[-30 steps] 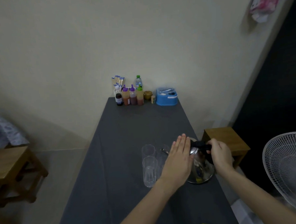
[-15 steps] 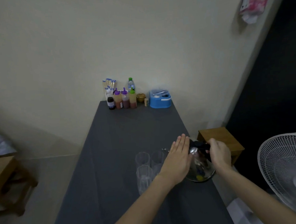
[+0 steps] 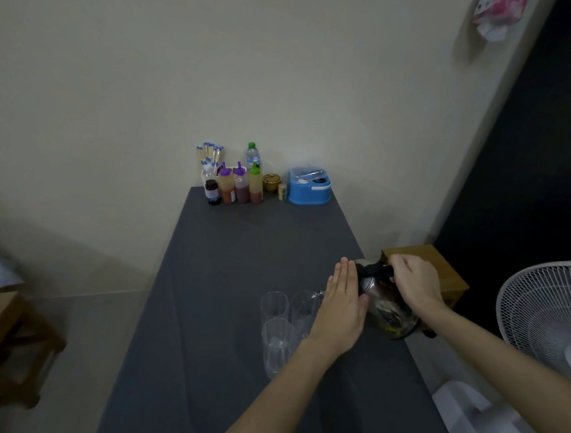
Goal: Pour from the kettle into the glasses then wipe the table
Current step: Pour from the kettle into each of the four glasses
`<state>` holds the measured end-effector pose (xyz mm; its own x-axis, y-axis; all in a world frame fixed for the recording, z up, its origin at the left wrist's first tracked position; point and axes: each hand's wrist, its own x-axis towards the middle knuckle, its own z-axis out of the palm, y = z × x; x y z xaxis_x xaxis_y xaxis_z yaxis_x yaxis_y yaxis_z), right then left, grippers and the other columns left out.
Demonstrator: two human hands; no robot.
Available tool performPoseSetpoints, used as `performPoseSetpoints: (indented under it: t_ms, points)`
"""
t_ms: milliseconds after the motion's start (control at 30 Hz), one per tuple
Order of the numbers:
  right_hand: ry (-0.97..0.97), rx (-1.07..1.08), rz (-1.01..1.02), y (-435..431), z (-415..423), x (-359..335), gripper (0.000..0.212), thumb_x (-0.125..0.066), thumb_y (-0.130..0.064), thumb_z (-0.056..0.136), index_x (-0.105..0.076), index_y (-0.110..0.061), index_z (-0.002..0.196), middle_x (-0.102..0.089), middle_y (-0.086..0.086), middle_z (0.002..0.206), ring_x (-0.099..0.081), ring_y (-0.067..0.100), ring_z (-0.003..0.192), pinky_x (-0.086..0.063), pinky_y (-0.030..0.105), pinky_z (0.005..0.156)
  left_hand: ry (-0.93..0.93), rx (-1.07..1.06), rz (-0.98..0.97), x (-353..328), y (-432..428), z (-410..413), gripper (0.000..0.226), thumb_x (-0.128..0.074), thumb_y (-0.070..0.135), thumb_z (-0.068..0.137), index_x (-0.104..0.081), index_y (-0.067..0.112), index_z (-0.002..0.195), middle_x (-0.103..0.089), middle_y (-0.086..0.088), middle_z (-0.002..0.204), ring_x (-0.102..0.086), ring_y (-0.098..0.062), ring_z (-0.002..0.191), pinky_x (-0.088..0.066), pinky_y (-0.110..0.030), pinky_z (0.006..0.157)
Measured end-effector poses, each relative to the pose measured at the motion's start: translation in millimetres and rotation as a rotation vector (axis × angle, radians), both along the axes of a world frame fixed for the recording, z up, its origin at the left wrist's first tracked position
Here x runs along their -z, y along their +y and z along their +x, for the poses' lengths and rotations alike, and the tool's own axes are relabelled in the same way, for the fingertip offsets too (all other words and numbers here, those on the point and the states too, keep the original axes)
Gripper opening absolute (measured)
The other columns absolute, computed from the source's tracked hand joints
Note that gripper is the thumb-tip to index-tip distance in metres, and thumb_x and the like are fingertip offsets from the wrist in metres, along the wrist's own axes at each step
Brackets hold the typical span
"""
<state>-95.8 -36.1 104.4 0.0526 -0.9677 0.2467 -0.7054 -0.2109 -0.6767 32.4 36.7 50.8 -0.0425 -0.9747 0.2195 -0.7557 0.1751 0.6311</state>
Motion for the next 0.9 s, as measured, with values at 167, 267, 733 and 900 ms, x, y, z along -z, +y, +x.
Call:
performPoseSetpoints:
  t_ms: [167, 267, 733, 900]
  points:
    - [0.037, -0.002, -0.018, -1.9, 0.2, 2.2, 0.041, -0.043, -0.018, 0.093, -0.057, -0.002, 0.058, -0.062, 0.017, 0.063, -0.053, 0.023, 0.056, -0.038, 0.029, 0.055, 0.022, -0.012, 0.003, 1.0, -0.7, -0.9, 0.061, -0.026, 0.027, 0.103, 0.006, 0.005, 0.149, 0.011, -0.009, 0.159, 0.012, -0.017, 0.146, 0.007, -0.028, 0.118]
    - [0.063, -0.003, -0.053, -2.6, 0.1, 4.9, 0.042, -0.043, -0.018, 0.092, -0.06, 0.004, 0.061, -0.064, 0.02, 0.064, -0.056, 0.027, 0.059, -0.038, 0.03, 0.054, 0.04, -0.019, -0.007, 1.2, 0.1, -1.1, 0.061, -0.028, 0.024, 0.103, 0.006, 0.005, 0.149, 0.011, -0.009, 0.159, 0.012, -0.016, 0.145, 0.007, -0.026, 0.117]
    - [0.111, -0.03, -0.108, -1.6, 0.5, 0.9, 0.046, -0.038, -0.027, 0.087, -0.056, 0.0, 0.055, -0.061, 0.015, 0.056, -0.056, 0.025, 0.055, -0.041, 0.036, 0.055, 0.077, -0.04, -0.018, -0.7, 3.8, -3.4, 0.061, -0.028, 0.023, 0.103, 0.007, 0.005, 0.149, 0.011, -0.009, 0.159, 0.011, -0.015, 0.146, 0.008, -0.024, 0.116]
    - [0.117, -0.015, -0.111, -4.2, 0.5, 1.0, 0.042, -0.045, -0.019, 0.091, -0.056, -0.001, 0.055, -0.06, 0.015, 0.056, -0.055, 0.027, 0.055, -0.045, 0.041, 0.059, 0.077, -0.039, -0.018, -3.5, 4.5, -4.1, 0.061, -0.029, 0.022, 0.103, 0.007, 0.004, 0.149, 0.011, -0.009, 0.159, 0.011, -0.016, 0.146, 0.007, -0.026, 0.117]
